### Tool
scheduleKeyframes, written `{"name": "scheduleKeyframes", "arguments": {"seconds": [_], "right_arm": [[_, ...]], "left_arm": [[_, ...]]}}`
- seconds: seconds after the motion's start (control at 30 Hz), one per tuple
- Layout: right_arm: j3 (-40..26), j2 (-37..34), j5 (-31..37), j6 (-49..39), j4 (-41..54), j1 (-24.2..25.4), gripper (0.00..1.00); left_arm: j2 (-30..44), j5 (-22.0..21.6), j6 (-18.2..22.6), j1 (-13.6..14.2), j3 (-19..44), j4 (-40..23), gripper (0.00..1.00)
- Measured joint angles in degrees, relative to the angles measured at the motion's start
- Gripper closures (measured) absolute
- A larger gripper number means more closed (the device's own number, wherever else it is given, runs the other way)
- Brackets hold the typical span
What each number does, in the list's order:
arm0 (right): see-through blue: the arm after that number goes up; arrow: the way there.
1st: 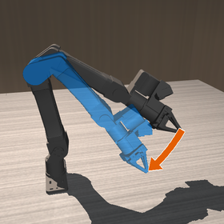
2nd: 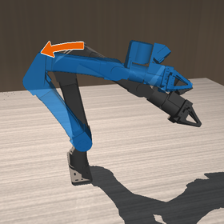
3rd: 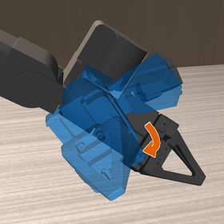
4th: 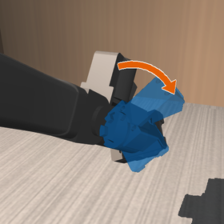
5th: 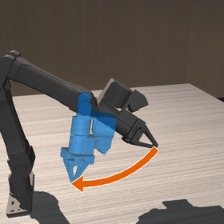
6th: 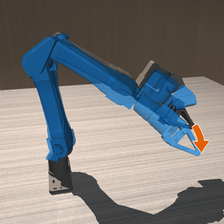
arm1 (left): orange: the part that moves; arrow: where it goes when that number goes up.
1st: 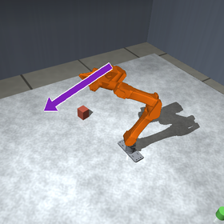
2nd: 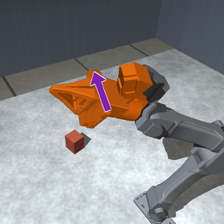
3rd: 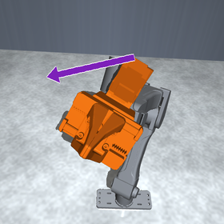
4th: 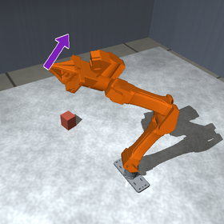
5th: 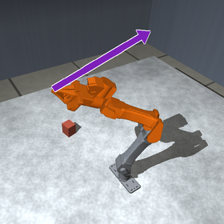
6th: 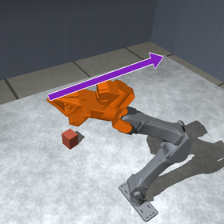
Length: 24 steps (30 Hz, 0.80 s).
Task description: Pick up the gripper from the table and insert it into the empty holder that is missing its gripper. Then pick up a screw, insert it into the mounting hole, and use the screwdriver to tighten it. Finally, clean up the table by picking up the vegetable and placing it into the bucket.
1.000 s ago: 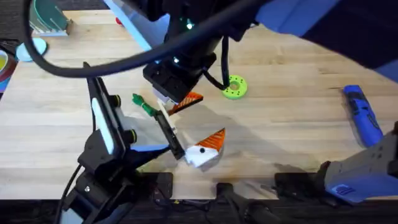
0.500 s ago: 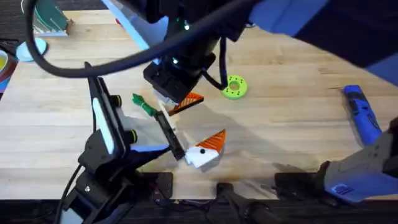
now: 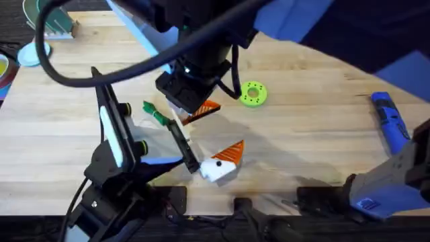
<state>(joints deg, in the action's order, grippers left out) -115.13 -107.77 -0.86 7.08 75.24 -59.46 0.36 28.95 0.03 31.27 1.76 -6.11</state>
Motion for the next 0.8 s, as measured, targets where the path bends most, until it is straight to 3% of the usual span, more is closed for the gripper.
{"name": "scheduleKeyframes", "arguments": {"seconds": [0.8], "right_arm": [[0.1,0.0,-1.7,0.2,0.9,0.0,0.996]], "left_arm": [[0.0,0.0,0.0,0.0,0.0,0.0,0.008]]}}
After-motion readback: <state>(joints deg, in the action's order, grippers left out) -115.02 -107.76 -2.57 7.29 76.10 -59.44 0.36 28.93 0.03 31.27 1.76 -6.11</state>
